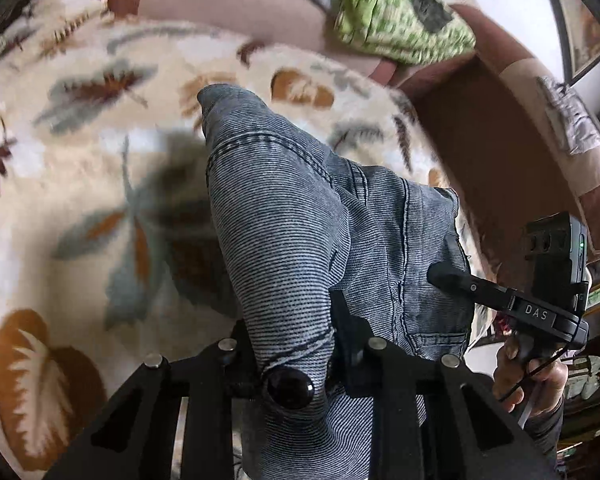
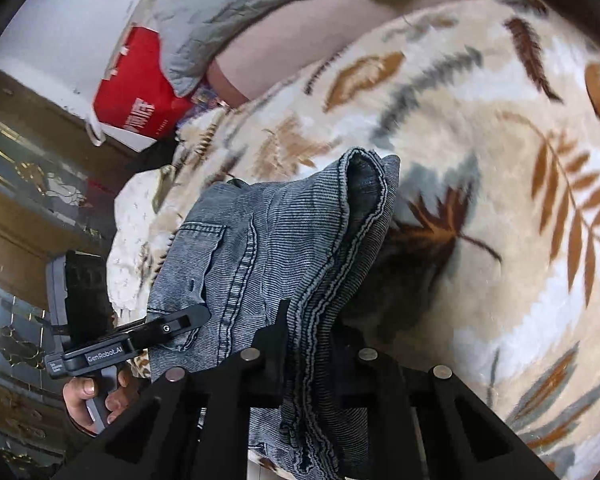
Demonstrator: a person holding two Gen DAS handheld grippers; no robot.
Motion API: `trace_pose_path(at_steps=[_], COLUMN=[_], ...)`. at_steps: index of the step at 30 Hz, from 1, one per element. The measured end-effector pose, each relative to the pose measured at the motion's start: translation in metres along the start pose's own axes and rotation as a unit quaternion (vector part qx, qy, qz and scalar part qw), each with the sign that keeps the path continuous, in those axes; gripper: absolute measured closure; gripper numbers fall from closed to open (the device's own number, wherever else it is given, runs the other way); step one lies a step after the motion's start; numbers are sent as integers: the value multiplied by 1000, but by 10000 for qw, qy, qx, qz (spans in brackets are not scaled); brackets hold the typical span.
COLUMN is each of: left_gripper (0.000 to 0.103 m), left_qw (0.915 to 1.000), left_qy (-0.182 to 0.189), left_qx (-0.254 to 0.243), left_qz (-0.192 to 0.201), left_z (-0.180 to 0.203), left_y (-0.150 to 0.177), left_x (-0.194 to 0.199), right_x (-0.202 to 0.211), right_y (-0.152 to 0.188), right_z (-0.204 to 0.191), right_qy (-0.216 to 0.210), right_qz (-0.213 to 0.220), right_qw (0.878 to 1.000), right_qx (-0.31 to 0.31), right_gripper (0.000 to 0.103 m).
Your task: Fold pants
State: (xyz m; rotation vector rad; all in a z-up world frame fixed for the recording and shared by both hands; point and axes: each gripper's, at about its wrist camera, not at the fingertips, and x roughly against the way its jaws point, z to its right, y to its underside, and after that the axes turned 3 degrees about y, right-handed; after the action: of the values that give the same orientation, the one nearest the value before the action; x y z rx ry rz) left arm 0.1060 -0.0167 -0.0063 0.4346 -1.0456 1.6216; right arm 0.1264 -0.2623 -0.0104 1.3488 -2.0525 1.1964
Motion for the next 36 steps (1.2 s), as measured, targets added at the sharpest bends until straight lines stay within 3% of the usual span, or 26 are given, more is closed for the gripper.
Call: trace_pose_path(at_steps=[7, 14, 22, 36], left_gripper=[74, 74, 74, 74], left_qw=[9982, 9963, 9947, 9940], left_qy=[-117, -358, -656, -733], left_qx=[-75, -5, -32, -17], left_qz=[589, 782, 790, 806], left_z=[-3, -15, -18, -17], left_y=[-37, -60, -61, -58], left_x=[45, 47, 36, 40], right_x=[12, -6, -27, -32], right_y=[-49, -81, -86, -83], right_z=[-56, -77, -77, -84], right_qy=[-128, -46, 72, 115], right_qz=[289, 276, 175, 126], right_qw=[9981, 9971, 9967, 9964], right_qx=[531, 713, 784, 833], right_gripper=[86, 86, 86, 86])
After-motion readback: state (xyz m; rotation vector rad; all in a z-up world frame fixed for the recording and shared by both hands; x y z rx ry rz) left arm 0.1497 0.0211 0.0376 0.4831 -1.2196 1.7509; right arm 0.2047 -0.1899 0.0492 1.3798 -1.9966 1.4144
